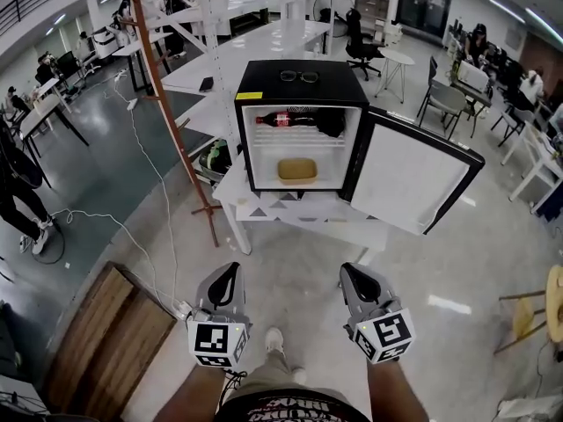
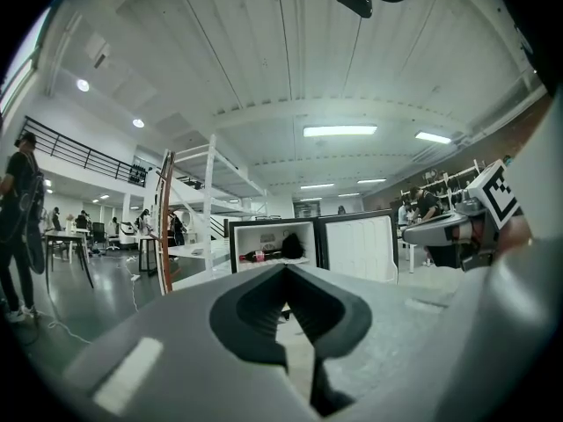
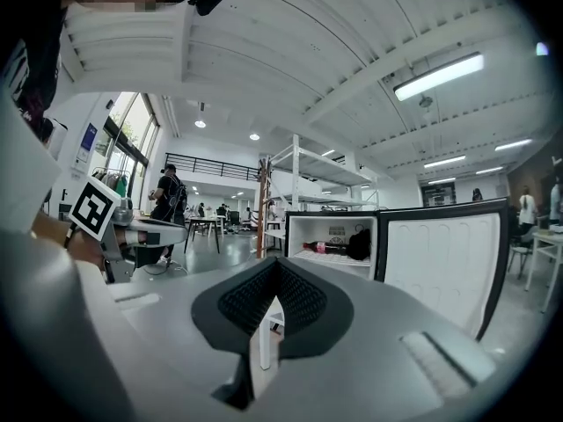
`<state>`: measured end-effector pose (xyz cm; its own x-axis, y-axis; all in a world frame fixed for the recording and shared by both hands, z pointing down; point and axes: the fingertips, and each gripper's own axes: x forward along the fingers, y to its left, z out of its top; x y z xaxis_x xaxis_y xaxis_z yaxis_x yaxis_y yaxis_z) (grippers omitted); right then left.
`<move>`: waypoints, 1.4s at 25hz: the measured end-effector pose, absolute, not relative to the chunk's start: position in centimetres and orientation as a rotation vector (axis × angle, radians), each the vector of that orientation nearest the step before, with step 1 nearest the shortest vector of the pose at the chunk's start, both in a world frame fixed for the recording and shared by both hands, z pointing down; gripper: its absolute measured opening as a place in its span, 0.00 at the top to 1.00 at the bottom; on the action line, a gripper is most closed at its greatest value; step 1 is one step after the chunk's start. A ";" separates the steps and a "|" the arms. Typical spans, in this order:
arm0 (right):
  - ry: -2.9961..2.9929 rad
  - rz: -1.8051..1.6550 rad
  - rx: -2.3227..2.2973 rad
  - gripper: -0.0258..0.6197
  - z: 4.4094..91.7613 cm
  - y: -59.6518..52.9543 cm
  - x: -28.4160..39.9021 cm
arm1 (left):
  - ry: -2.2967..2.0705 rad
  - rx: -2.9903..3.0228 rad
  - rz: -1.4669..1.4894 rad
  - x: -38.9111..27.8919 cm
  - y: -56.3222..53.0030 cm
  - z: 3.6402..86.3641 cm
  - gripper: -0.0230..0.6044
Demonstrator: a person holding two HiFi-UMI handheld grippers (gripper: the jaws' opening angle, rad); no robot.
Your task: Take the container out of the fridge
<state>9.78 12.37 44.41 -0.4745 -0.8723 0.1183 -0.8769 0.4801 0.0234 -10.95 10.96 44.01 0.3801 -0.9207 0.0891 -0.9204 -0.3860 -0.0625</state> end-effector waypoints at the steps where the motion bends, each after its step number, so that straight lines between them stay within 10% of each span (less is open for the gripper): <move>1: -2.598 0.065 1.553 0.92 44.5 11.9 9.9 | 1.734 -2.614 -0.172 -10.9 10.5 44.2 0.96; 35: -2.602 0.171 1.491 0.92 45.9 -0.7 8.5 | 1.726 -2.641 -0.228 -11.6 -2.3 44.7 0.96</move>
<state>8.50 -0.72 45.86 -0.5001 -0.8481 0.1750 -0.8637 0.5032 -0.0299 -11.56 -2.33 44.69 0.3941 -0.9095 0.1324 -0.9127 -0.4042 -0.0602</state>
